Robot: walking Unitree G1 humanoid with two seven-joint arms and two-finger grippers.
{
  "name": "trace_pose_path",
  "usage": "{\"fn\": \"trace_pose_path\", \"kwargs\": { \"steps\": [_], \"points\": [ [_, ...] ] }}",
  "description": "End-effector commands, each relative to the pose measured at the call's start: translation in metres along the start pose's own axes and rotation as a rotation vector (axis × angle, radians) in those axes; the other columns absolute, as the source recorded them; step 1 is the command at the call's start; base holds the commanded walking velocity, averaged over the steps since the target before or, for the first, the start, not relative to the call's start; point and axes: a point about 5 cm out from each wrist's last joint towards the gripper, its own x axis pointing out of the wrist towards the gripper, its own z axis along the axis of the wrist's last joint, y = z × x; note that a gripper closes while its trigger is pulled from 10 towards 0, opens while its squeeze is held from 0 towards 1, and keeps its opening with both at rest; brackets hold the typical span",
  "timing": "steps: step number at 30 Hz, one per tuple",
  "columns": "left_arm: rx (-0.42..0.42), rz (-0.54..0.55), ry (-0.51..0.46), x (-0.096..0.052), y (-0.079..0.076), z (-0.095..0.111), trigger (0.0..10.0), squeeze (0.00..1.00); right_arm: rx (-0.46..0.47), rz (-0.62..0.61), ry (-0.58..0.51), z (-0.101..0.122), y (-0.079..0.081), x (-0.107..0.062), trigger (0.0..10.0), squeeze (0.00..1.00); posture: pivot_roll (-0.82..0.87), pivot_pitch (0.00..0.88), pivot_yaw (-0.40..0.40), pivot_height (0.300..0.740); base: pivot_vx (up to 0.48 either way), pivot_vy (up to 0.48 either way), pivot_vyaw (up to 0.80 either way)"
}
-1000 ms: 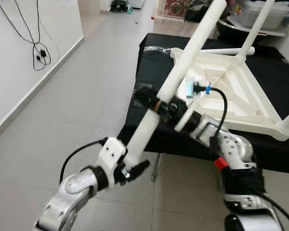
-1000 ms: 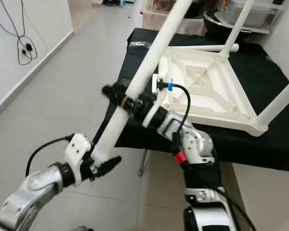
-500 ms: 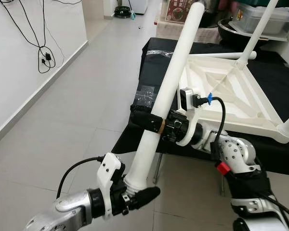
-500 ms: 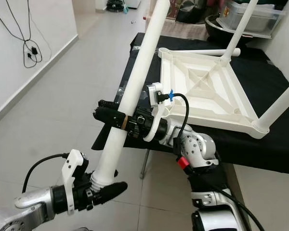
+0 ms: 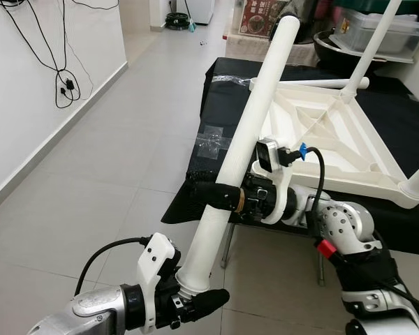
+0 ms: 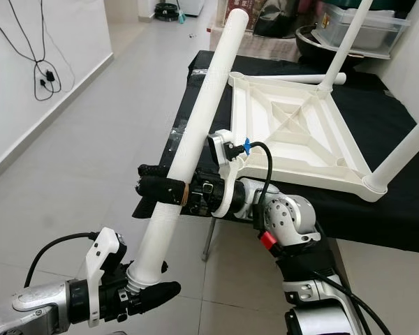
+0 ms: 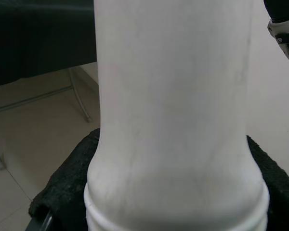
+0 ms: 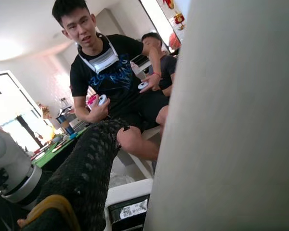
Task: Building children table
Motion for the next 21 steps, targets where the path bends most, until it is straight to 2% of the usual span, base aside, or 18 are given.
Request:
{"fn": "trace_pose_path", "kwargs": {
  "steps": [1, 21],
  "points": [
    [-0.005, -0.013, 0.023, 0.002, -0.001, -0.003, 10.0, 0.00, -0.001, 0.041, 0.004, 0.001, 0.005, 0.003, 10.0, 0.00, 0.12, 0.060, -0.075, 0.740, 0.000, 0.000, 0.00],
    [-0.002, -0.002, 0.015, 0.013, 0.006, -0.004, 10.0, 0.00, -0.024, 0.050, -0.028, 0.006, 0.004, 0.012, 10.0, 0.00, 0.11, 0.067, -0.076, 0.740, 0.000, 0.000, 0.00]
  ]
}}
